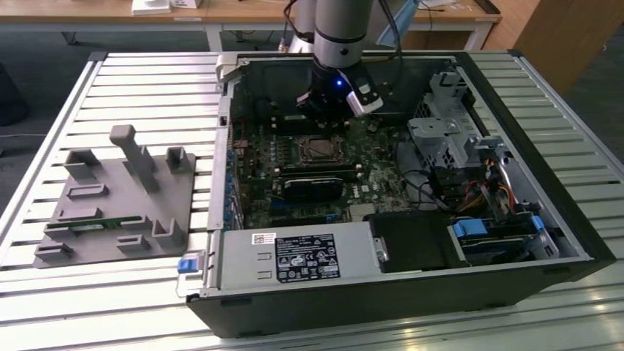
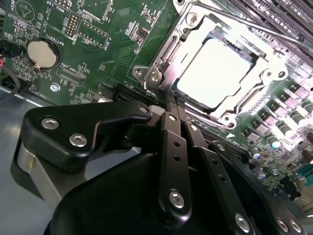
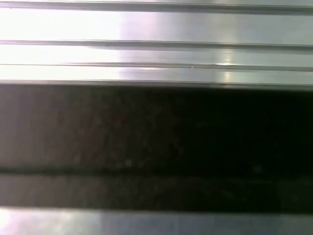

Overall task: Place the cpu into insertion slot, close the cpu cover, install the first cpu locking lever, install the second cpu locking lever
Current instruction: 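Install the first cpu locking lever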

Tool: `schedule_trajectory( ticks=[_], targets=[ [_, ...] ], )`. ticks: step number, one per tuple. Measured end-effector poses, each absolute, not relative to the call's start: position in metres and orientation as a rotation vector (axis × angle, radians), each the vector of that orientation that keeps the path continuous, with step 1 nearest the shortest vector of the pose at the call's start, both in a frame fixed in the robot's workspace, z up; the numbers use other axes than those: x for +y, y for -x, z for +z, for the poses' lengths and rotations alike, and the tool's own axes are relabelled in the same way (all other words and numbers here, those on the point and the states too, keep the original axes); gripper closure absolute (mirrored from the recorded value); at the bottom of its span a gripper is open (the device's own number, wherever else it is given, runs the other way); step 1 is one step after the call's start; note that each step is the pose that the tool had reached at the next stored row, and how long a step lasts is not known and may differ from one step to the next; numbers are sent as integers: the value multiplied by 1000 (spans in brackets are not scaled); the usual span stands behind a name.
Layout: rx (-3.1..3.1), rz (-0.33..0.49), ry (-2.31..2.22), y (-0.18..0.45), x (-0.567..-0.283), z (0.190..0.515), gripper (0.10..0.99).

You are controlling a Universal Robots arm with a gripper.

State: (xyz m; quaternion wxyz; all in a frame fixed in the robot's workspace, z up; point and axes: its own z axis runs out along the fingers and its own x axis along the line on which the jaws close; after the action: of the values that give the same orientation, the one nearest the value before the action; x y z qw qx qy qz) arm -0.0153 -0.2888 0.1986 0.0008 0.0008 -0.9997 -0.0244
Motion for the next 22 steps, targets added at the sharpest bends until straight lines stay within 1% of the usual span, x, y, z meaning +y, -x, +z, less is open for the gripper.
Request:
schedule_trajectory(
  ticks=[10, 16, 22],
  targets=[
    [-3139, -70, -3, 15, -285, 195, 969],
    [-3139, -69, -2, 14, -285, 210, 969],
    [-3139, -69, -2, 14, -285, 212, 969]
  ],
)
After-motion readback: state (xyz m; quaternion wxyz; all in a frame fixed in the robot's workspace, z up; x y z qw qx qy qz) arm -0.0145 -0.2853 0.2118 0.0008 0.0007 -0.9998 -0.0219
